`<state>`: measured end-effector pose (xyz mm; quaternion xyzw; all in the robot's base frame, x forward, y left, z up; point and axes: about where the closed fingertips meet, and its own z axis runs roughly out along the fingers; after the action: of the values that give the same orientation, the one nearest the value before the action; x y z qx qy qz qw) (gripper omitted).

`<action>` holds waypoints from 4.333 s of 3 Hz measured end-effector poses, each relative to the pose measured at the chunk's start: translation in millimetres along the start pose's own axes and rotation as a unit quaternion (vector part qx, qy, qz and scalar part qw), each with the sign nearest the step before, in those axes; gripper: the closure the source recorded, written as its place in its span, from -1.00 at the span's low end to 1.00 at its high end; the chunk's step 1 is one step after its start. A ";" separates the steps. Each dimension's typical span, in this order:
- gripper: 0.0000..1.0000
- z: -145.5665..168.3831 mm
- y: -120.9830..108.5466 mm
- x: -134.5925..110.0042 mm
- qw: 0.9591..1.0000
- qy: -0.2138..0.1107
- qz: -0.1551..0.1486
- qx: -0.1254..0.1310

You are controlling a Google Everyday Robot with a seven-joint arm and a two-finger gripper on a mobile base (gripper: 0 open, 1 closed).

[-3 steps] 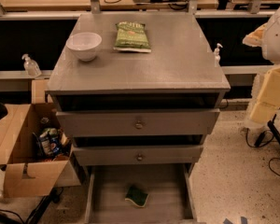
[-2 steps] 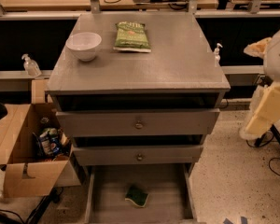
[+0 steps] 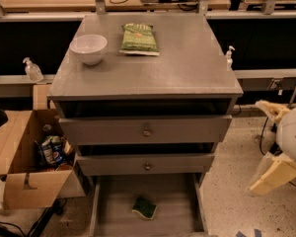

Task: Pick sponge from bottom drawer and place on counter

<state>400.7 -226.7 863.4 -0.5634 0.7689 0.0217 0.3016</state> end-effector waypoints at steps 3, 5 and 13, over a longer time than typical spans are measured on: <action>-1.00 29.9 -24.4 13.1 0.996 -0.045 0.022 0.071; -1.00 144.0 9.2 29.6 0.992 -0.085 0.083 0.033; -1.00 503.1 114.3 136.0 0.965 -0.173 0.191 -0.043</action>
Offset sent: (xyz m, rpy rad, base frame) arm 0.0152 -0.0030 -0.0276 0.0692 -0.0660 -0.0401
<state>496.3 -113.4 350.9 -0.4064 0.7967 0.2085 0.3957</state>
